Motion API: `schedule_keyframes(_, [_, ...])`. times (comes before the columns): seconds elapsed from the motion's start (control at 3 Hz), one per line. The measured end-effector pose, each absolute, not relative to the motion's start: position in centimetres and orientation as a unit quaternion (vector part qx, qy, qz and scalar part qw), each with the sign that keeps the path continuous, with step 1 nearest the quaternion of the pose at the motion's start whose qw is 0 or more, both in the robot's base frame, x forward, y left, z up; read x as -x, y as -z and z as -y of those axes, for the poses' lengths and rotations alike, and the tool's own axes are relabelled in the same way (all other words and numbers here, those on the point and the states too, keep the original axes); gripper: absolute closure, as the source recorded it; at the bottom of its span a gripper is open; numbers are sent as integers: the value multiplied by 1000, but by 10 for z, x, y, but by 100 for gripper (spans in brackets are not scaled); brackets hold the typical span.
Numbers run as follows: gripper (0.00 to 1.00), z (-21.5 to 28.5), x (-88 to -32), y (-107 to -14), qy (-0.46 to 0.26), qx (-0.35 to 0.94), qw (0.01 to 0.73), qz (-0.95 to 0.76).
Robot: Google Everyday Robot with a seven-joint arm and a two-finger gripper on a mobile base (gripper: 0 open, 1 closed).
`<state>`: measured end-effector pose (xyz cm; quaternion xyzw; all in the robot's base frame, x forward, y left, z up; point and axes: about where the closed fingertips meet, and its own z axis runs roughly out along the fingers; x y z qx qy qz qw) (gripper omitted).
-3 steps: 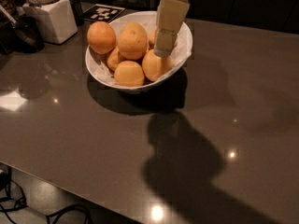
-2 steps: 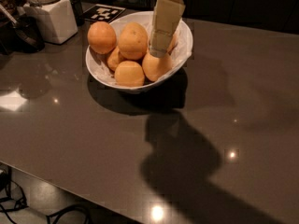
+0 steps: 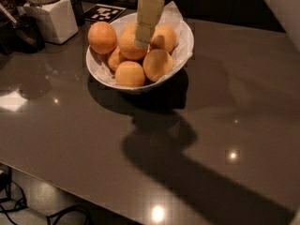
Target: Pick orange from white bowl
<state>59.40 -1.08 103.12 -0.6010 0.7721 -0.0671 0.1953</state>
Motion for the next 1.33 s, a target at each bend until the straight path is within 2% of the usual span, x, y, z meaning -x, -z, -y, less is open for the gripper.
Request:
schedule_keyframes(0.33, [7, -2, -608, -1024, 67, 600, 185, -776])
schedule_keyframes(0.67, [18, -13, -616, -1015, 63, 602, 174, -777])
schedule_keyframes(1.33, [19, -27, -636, -989, 52, 605, 150, -780])
